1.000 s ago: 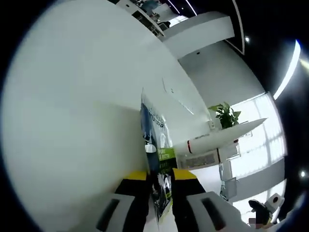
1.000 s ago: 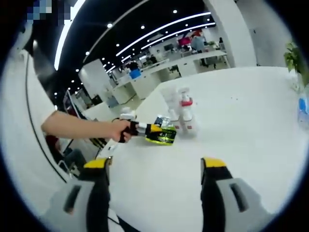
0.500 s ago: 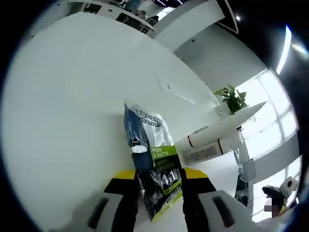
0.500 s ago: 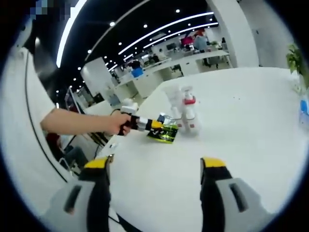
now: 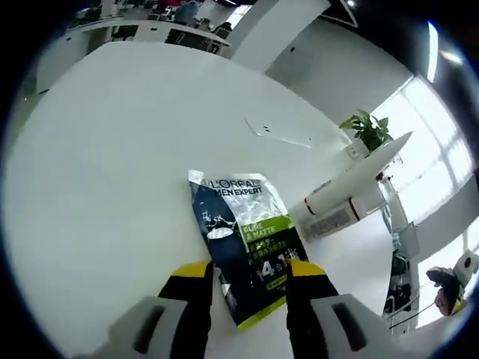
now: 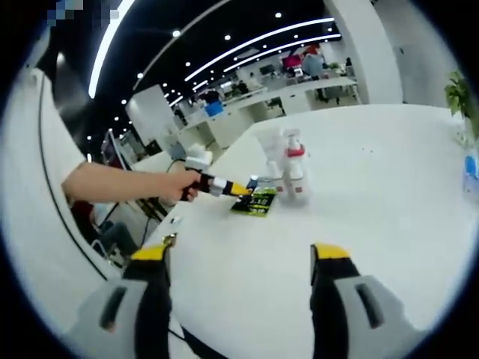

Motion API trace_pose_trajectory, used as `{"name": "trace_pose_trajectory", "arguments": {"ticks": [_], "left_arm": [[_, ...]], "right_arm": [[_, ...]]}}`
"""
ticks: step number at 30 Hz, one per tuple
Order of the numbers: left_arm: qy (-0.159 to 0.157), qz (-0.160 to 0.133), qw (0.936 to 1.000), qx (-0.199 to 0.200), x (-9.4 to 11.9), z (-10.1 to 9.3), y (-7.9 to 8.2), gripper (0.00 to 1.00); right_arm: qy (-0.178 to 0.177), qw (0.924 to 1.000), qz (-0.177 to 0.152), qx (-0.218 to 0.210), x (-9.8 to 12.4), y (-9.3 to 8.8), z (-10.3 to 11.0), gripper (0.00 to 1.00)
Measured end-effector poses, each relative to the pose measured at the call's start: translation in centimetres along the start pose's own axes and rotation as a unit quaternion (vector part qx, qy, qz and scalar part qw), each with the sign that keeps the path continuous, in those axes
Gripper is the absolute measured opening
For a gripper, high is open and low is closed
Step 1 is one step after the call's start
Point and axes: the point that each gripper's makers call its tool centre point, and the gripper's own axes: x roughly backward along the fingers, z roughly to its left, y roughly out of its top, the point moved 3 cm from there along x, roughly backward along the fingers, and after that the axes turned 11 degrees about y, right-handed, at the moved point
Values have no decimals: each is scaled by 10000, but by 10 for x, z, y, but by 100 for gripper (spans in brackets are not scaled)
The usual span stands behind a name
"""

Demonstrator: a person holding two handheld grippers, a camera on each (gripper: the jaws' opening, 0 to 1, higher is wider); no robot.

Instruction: Arrange the skincare products in the storage area until every visible bottle or jar stands upright without overlapping.

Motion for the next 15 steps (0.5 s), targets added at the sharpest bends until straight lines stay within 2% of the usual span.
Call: {"name": "trace_pose_trajectory", "arguments": {"ticks": [6, 15], "left_arm": [[82, -17, 9998, -204, 0, 2, -2, 41], [28, -22, 9996, -285, 0, -5, -2, 41]], "right_arm": [[15, 9999, 83, 63, -1, -4, 2, 74], [-61, 10000, 72, 28, 5, -8, 2, 74]]}}
